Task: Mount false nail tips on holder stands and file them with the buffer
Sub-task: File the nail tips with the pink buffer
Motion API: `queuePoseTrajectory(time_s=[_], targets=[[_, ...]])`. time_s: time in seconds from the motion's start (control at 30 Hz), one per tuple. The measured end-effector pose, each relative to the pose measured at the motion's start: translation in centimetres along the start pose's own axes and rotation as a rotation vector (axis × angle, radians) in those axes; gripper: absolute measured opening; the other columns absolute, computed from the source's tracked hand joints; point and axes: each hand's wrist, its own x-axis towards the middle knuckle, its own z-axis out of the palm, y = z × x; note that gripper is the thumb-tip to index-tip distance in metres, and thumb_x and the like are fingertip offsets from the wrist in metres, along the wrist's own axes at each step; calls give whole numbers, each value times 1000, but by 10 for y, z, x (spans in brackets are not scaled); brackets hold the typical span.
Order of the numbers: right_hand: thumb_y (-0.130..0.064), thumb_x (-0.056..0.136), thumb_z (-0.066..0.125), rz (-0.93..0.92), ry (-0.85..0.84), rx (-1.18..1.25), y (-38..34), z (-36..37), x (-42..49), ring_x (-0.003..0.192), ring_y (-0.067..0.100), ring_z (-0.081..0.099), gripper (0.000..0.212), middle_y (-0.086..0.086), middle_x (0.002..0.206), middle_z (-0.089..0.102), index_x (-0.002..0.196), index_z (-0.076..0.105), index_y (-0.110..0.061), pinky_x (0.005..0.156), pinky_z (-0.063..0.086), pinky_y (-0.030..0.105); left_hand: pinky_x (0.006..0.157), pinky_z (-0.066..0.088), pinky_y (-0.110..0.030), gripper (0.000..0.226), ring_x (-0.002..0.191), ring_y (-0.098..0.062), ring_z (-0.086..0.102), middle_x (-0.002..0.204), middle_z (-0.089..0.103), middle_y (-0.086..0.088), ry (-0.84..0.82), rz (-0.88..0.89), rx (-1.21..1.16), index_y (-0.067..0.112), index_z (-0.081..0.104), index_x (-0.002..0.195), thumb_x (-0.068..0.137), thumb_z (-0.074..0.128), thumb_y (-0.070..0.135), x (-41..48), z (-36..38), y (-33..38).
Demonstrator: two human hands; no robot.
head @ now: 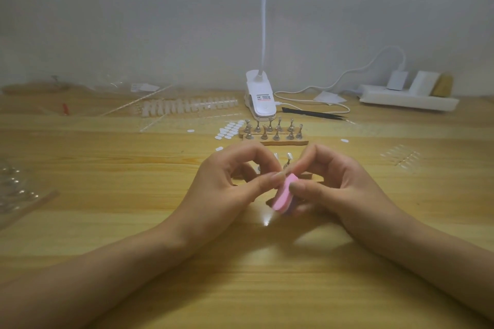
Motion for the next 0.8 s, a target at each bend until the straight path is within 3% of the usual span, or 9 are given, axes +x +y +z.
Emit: queuePoseTrajectory(time_s=[0.1,0.2,0.33,0.47,0.57,0.7,0.8], targets=[[-24,75,84,7,115,64,1,-3,1,78,24,75,23,8,91,73,84,64,-17,60,59,26,61,41,-11,8,68,-1,55,78,64,10,3,5,-2,15,67,78,82,71,20,-1,1,0],[-20,83,81,5,-11,10,1,-2,0,82,28,76,22,6,97,73,90,61,-13,62,60,28,63,41,-11,9,67,-1,56,78,63,8,9,5,-13,15,66,77,83,72,15,-1,0,0],[-22,78,80,0,95,77,1,-4,1,80,22,75,23,7,93,72,89,61,-13,62,59,26,60,39,-9,9,66,-1,54,78,62,10,-13,-4,-23,14,65,77,83,71,17,-1,1,0],[-21,83,80,-2,-22,23,2,-1,1,82,26,75,22,6,96,72,91,61,-13,65,61,30,61,41,-12,10,65,-2,54,76,62,6,-5,2,-23,9,65,77,83,72,12,0,1,0],[-22,77,81,-6,99,89,1,-3,2,79,23,75,17,7,91,73,83,66,-20,64,59,27,59,39,-10,10,64,-1,53,75,60,10,-8,8,-38,12,65,76,82,71,18,0,2,1],[-17,83,79,3,-27,8,1,-1,0,82,27,75,21,7,96,73,90,60,-11,64,60,28,63,40,-11,11,67,-1,54,77,61,10,-2,13,-11,14,65,76,82,72,19,0,2,0],[-20,77,80,0,92,74,0,-2,1,80,25,75,27,9,91,72,89,58,-9,63,59,27,65,41,-13,11,69,-2,54,80,62,9,1,6,10,16,66,77,82,73,23,0,1,-2]])
